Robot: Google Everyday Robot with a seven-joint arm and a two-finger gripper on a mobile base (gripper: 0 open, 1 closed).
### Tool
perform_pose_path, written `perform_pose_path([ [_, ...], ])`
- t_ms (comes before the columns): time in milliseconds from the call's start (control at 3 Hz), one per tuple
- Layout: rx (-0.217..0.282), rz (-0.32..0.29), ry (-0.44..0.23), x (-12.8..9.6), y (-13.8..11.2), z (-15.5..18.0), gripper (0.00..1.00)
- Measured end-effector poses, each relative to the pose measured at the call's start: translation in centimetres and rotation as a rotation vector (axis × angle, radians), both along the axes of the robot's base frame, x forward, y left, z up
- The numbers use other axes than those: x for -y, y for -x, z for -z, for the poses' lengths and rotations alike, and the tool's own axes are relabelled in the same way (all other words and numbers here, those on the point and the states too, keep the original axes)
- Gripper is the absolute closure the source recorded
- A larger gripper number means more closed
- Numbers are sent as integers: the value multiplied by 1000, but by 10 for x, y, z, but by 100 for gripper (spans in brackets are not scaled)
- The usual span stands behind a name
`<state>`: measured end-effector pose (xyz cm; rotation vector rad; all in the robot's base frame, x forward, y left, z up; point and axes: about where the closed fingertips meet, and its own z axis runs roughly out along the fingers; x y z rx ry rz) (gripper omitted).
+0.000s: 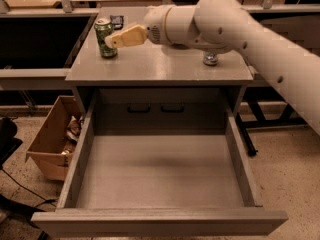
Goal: Place green can into top drawer
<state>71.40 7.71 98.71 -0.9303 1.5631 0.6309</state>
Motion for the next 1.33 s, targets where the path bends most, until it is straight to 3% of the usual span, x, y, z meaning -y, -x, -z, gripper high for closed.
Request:
perform_pose_path([
  [333, -6, 20, -38, -49, -23, 6, 0],
  [667, -16, 89, -44, -98, -59, 22, 0],
  [1000, -16, 150, -52, -110, -91, 40, 0],
  [1333, 7, 218, -60, -95, -122, 49, 0],
])
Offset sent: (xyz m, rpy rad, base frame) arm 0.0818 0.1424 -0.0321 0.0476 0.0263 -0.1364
